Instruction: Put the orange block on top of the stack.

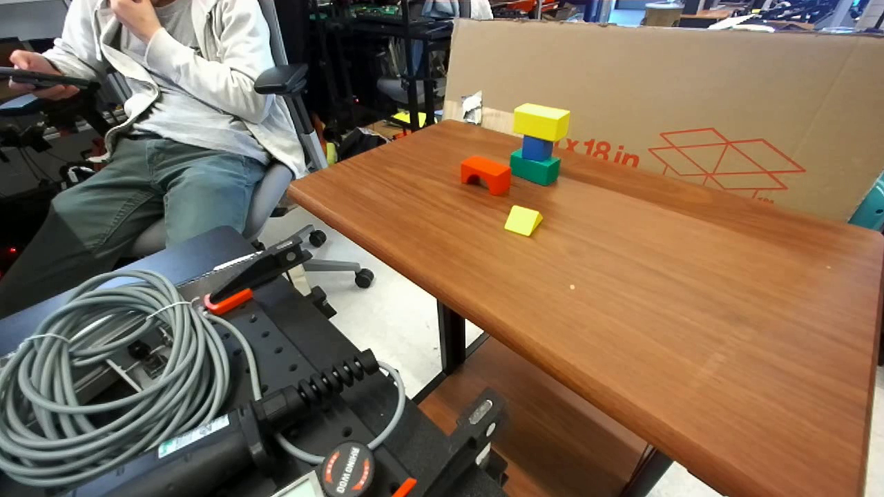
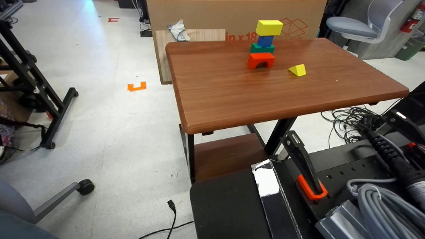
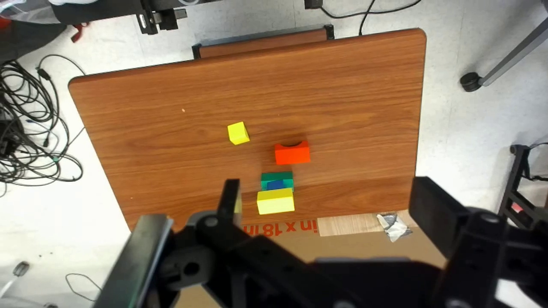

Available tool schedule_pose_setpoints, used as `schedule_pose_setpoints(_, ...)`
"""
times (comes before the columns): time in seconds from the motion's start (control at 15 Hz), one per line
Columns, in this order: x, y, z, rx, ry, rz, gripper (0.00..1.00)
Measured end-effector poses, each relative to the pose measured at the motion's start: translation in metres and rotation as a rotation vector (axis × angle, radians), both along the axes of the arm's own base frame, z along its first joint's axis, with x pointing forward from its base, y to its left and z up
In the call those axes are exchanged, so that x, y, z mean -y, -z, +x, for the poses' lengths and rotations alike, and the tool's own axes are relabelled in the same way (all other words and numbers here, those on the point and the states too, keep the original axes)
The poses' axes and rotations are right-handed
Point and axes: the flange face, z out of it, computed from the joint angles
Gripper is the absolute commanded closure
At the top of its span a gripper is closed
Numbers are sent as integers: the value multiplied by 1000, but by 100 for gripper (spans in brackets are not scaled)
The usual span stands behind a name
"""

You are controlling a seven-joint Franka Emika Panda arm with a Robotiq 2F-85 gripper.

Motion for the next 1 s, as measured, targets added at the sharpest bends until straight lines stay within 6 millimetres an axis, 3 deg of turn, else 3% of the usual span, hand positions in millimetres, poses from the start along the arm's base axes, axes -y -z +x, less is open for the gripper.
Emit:
schedule_pose_setpoints(0.27, 2, 36, 19, 1, -70, -10, 0)
schedule_pose_setpoints(0.67, 20, 124, 47, -30, -177, -4, 0)
schedule_pose_setpoints(1.0, 39, 185, 70, -72, -196, 29, 0)
